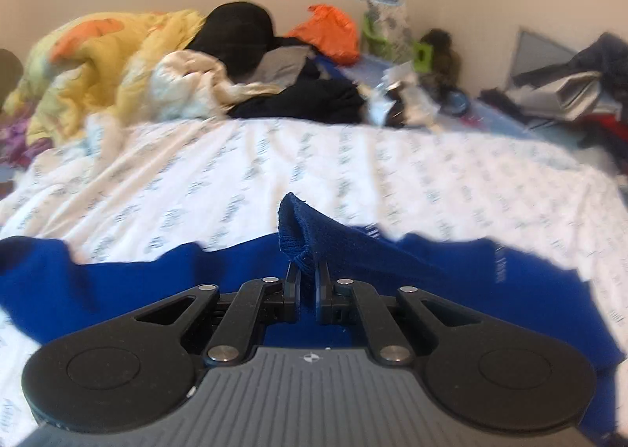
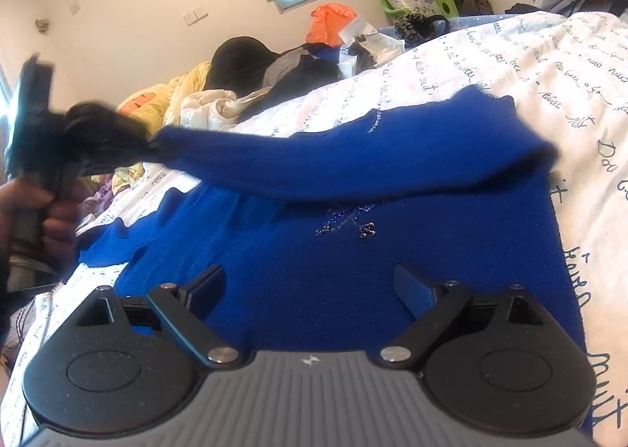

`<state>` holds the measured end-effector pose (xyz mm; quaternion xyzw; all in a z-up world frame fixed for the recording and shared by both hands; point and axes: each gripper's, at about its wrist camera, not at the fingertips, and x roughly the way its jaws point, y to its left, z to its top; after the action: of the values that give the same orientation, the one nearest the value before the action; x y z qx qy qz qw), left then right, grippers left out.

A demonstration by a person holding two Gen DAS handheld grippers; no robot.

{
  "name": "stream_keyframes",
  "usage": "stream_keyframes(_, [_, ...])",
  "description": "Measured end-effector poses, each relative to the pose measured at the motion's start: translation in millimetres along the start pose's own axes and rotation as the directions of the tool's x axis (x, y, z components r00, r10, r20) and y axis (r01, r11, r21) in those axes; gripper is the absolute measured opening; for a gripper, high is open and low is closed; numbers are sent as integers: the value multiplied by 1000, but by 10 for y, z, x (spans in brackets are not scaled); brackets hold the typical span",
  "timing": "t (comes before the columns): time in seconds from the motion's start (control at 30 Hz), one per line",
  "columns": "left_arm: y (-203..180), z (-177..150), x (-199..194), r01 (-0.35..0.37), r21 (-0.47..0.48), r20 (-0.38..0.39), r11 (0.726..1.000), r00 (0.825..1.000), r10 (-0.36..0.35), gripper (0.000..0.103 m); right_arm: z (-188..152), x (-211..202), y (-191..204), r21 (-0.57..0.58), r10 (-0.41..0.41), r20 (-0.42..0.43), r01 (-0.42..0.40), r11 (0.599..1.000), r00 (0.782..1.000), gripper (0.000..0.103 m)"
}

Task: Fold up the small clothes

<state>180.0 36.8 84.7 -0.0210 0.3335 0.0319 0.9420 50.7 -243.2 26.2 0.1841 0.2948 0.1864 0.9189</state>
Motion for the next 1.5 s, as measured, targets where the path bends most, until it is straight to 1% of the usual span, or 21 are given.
stream_keyframes(0.1, [235,-227,238,-84,8,-107,996,991,84,8,3,-2,-9,7,7,0,-7,1000,1000,94])
stream_keyframes(0.2, [379,-479,334,-99,6,-157,995,983,99,8,3,-6,0,5,6,0,-6,1000,1000,94])
stream_keyframes(0.37, [319,-476,201,-110,37,-124,993,986,114,8,11,5,32,-14,0,-11,-1,1000,1000,95])
stream_keyframes(0.47, [320,-413,47,-107,55,-119,993,987,112,17,175,-47,34,4,25,-39,-24,1000,999,95])
stream_keyframes(0.5, [316,-400,-77,-93,53,-80,994,992,97,18,301,-114,16,31,54,-3,-54,998,999,95])
stream_keyframes(0.57, [255,-351,-290,-76,41,15,996,997,75,37,600,-235,-25,42,70,110,-75,996,991,101])
stream_keyframes(0.6, [192,-323,-336,-49,35,45,998,998,47,59,753,-233,-47,33,49,148,-54,998,988,103])
stream_keyframes(0.63, [108,-299,-328,-10,35,56,999,998,8,73,898,-165,-75,17,15,168,-18,1000,986,103])
stream_keyframes(0.67, [13,-288,-260,29,38,44,999,999,-31,76,1027,-11,-110,-6,-29,152,31,1000,988,103])
stream_keyframes(0.73, [-139,-302,16,84,19,-45,996,996,-83,63,1189,460,-226,-55,-148,39,150,987,988,103])
stream_keyframes(0.8, [-193,-381,346,92,-23,-162,995,982,-95,54,1190,897,-403,-65,-256,-103,250,966,961,103])
stream_keyframes(0.83, [-199,-431,361,84,-11,-111,996,990,-85,58,1137,1014,-470,-93,-280,-131,269,959,951,103])
stream_keyframes(0.9, [-194,-508,406,72,42,-73,997,995,-69,65,989,1058,-402,-256,-356,-78,327,910,931,103])
stream_keyframes(0.93, [-180,-528,394,80,57,-63,995,995,-76,66,916,1040,-398,-287,-357,-51,329,900,933,103])
stream_keyframes(1.03, [61,-551,204,96,13,-36,995,995,-96,66,900,1011,-439,-266,-343,-51,318,910,938,103])
stream_keyframes(1.07, [252,-576,90,93,-27,-3,995,996,-93,70,888,1017,-423,-278,-350,-50,324,904,935,103])
stream_keyframes(1.13, [651,-675,-171,31,-106,80,994,997,-22,93,912,1010,-455,-272,-348,-47,323,907,936,103])
stream_keyframes(1.2, [1056,-736,-397,-97,-148,159,984,980,121,97,947,968,-445,-266,-342,-41,320,909,939,103])
stream_keyframes(1.3, [1733,-687,-549,-298,-199,173,933,927,333,97,958,970,-412,-273,-351,-36,328,904,936,103])
stream_keyframes(1.43, [2800,-564,-506,-474,-389,45,790,847,530,95,960,969,-411,-272,-350,-34,328,905,936,103])
stream_keyframes(1.5, [3158,-535,-407,-521,-414,-36,747,829,558,86,959,965,-415,-272,-349,-32,328,905,936,103])
